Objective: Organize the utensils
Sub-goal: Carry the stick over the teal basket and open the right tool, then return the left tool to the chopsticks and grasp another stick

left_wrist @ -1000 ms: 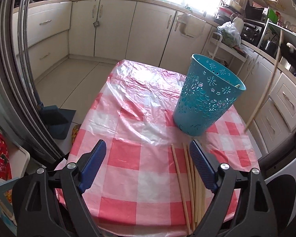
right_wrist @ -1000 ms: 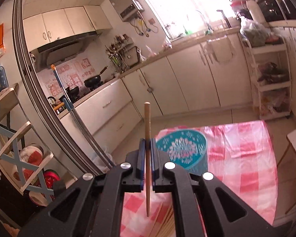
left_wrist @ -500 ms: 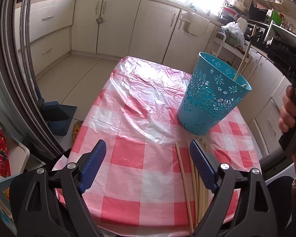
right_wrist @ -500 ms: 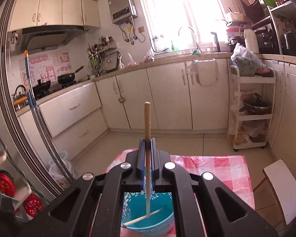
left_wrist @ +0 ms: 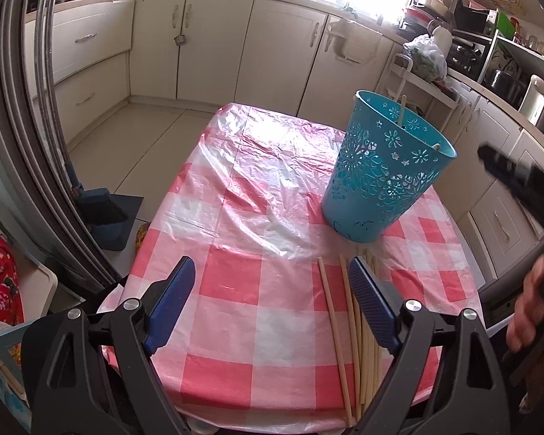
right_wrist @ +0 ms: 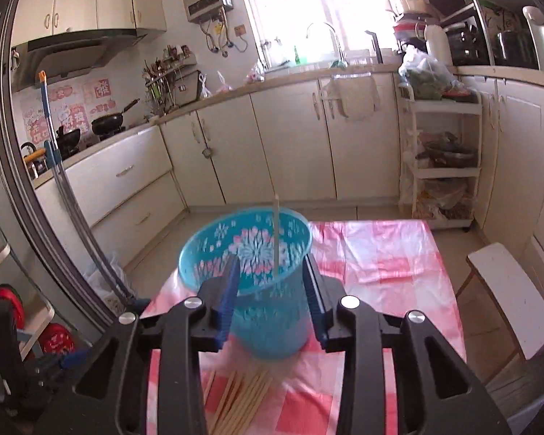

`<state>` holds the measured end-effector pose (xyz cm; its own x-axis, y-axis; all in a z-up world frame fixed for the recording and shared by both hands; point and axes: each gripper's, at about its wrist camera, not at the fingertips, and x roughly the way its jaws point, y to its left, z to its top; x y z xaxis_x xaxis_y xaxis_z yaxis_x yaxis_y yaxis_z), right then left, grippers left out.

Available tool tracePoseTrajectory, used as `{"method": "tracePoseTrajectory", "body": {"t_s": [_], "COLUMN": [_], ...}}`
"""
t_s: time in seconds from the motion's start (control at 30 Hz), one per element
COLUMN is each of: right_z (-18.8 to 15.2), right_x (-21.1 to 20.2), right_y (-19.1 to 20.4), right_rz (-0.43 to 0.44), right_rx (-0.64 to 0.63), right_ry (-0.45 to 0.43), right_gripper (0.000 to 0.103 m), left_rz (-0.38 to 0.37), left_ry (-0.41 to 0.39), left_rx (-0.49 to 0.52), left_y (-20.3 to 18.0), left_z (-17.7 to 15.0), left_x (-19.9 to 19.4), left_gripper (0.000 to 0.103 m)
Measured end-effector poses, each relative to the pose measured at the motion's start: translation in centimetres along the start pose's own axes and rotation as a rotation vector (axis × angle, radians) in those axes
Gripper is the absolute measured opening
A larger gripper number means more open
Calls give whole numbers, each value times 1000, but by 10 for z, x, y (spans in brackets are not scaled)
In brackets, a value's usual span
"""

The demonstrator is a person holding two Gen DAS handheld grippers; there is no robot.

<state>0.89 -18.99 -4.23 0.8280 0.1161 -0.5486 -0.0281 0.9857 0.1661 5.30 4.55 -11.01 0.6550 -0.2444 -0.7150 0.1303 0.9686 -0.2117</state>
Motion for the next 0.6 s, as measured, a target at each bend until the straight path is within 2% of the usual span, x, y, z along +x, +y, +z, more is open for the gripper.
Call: {"method": "tracePoseTrajectory", "body": {"t_s": [0.03, 0.13, 0.2, 0.4, 0.6], "right_z": [-17, -62, -76, -81, -84], "right_x": [8, 37, 52, 78, 84], "right_y": [1, 2, 4, 13, 14], "right_rz": [7, 19, 22, -44, -70], "right_rx": [2, 32, 53, 35, 2], "right_ry": [70, 252, 311, 355, 363], "right_gripper": [35, 21, 19, 17, 15], "left_rz": [2, 3, 8, 17, 23], "left_ry": [6, 21, 23, 33, 62], "left_rx": [-1, 6, 22, 29, 29], "left_y": [0, -4, -7, -5, -4], "left_z": [-1, -4, -6, -11, -14], "left_x": [1, 3, 1, 0, 7], "left_gripper": [83, 83, 83, 83, 83]}}
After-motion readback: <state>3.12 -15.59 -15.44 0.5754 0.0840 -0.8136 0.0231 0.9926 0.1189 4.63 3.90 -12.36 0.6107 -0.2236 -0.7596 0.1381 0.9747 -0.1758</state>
